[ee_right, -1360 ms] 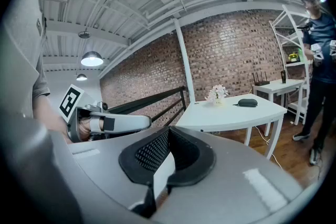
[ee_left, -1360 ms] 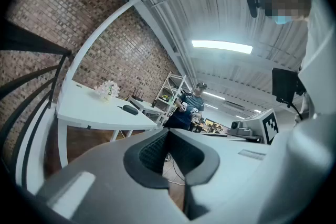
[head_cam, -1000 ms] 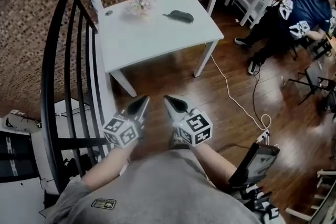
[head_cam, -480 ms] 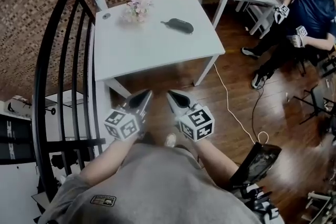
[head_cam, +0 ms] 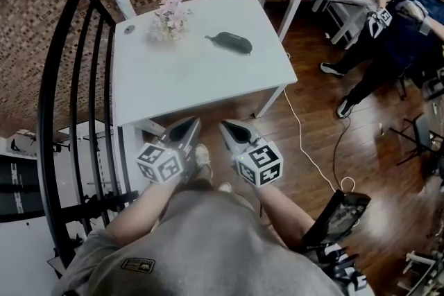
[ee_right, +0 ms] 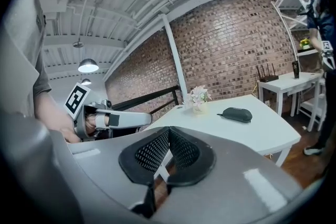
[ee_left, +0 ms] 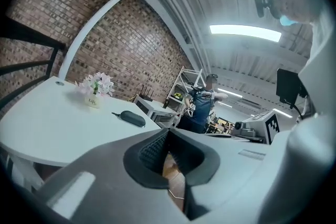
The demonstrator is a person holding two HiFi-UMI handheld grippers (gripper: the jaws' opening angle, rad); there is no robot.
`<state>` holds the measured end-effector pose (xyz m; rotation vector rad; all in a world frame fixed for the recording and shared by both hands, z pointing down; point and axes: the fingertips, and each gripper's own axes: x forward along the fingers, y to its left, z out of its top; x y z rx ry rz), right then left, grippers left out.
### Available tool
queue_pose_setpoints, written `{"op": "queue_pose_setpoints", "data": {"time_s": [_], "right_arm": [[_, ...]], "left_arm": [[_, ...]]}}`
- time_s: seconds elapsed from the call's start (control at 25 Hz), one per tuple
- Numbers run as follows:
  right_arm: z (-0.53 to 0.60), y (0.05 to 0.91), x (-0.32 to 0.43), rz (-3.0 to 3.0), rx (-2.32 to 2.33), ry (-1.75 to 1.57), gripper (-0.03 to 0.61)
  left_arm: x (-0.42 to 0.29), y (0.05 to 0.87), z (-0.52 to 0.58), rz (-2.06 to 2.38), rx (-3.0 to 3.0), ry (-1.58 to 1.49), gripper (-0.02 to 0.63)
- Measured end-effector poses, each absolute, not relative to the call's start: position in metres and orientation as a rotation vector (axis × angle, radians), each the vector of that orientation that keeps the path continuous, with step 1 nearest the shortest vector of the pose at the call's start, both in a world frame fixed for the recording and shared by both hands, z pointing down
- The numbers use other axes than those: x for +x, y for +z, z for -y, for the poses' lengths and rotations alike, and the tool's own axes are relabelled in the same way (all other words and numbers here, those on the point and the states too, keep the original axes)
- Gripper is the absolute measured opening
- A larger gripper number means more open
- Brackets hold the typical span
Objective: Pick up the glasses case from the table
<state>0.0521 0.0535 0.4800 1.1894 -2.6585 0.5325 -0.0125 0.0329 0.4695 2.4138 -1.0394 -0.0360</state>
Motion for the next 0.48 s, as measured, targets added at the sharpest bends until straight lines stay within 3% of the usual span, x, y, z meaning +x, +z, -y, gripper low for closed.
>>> {"op": "queue_pose_setpoints", "data": {"time_s": [0.48], "right_arm": [[0.072,0.503,0.053,2.564,1.239,0.564,0.011]], "left_arm": [[-0.019,0.488,0.085,0.955,2.396,-0.035,0.0]]}}
